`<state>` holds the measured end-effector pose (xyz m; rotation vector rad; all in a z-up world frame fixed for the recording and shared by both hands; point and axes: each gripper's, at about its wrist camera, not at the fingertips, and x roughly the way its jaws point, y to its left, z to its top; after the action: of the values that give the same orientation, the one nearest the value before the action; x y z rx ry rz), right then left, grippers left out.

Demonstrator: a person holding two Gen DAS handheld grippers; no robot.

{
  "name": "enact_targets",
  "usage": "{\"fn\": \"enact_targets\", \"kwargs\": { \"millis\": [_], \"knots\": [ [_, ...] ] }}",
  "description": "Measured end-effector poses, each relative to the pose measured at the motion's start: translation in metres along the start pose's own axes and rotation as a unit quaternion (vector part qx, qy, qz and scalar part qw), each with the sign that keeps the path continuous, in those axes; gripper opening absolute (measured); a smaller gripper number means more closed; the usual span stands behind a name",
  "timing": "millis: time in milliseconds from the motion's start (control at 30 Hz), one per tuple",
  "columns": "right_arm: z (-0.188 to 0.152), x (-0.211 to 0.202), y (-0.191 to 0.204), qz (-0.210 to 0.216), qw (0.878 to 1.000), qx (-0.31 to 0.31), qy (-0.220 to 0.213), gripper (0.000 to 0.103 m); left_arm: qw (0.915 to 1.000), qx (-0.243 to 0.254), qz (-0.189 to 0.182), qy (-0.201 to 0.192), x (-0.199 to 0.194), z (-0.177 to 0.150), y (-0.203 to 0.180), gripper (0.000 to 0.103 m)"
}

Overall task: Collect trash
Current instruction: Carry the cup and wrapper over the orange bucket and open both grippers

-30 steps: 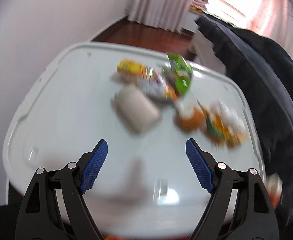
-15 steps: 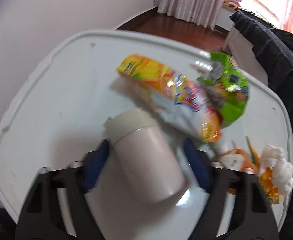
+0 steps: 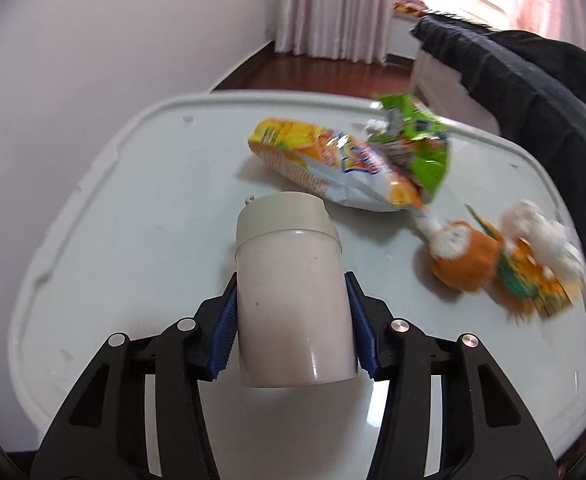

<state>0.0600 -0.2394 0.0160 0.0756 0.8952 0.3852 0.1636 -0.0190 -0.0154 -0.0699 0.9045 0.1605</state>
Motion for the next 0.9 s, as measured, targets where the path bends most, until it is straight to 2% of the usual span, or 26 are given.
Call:
{"fn": "enact_targets", "kwargs": {
  "millis": [333, 500, 700, 900],
  "knots": [
    [0.001, -0.002, 0.005, -0.007, 1.000, 0.005, -0.015, 0.031, 0.9961, 0.050, -0.039, -0.062, -0.090, -0.007, -0.005, 0.048],
    [-0.001, -0.007, 0.010, -0.010, 1.000, 0.001, -0.025, 0.031, 0.9928, 0.067, -0.061, -0.079, -0.126, -0.019, -0.004, 0.048],
    [-0.010, -0.017, 0.018, -0.006, 0.999, 0.004, -0.032, 0.031, 0.9892, 0.083, -0.077, -0.093, -0.158, -0.041, -0.001, 0.048],
    [-0.034, -0.046, 0.042, 0.003, 0.999, -0.024, -0.040, 0.031, 0.9885, 0.090, -0.092, -0.079, -0.174, -0.070, 0.008, 0.048]
  ]
}}
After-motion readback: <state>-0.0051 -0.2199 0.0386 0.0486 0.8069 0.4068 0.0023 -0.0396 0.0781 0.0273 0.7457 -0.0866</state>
